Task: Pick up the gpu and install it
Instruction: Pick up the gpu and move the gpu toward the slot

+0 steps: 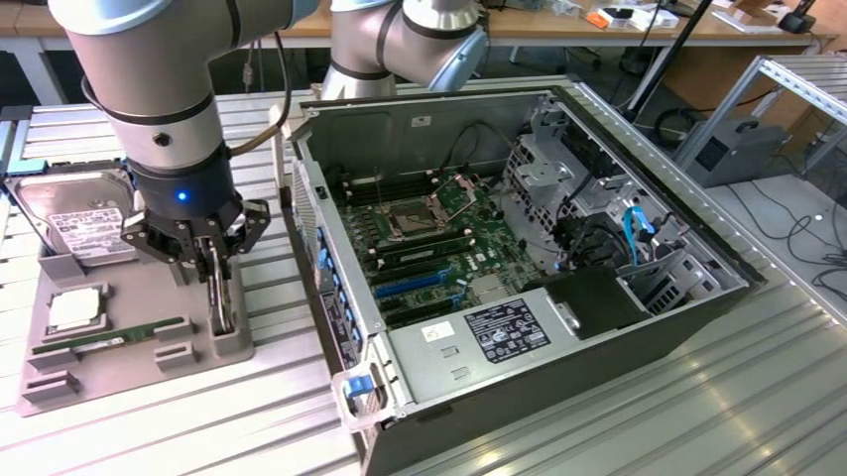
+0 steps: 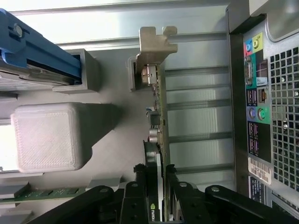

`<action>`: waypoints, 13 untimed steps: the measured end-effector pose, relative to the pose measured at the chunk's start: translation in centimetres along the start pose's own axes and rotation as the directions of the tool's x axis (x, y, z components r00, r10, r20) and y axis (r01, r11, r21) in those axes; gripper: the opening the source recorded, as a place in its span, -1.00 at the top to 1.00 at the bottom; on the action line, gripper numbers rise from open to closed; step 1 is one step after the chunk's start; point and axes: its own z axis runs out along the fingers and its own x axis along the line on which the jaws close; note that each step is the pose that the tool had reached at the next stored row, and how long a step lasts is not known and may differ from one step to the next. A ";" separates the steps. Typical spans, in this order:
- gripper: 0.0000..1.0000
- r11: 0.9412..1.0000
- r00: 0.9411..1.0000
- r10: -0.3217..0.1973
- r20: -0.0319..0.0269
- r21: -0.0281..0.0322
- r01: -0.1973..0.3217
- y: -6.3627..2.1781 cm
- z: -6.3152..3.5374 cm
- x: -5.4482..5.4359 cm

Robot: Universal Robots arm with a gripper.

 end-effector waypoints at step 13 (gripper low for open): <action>0.45 1.000 1.000 0.000 0.000 0.000 0.000 0.00 0.00 0.0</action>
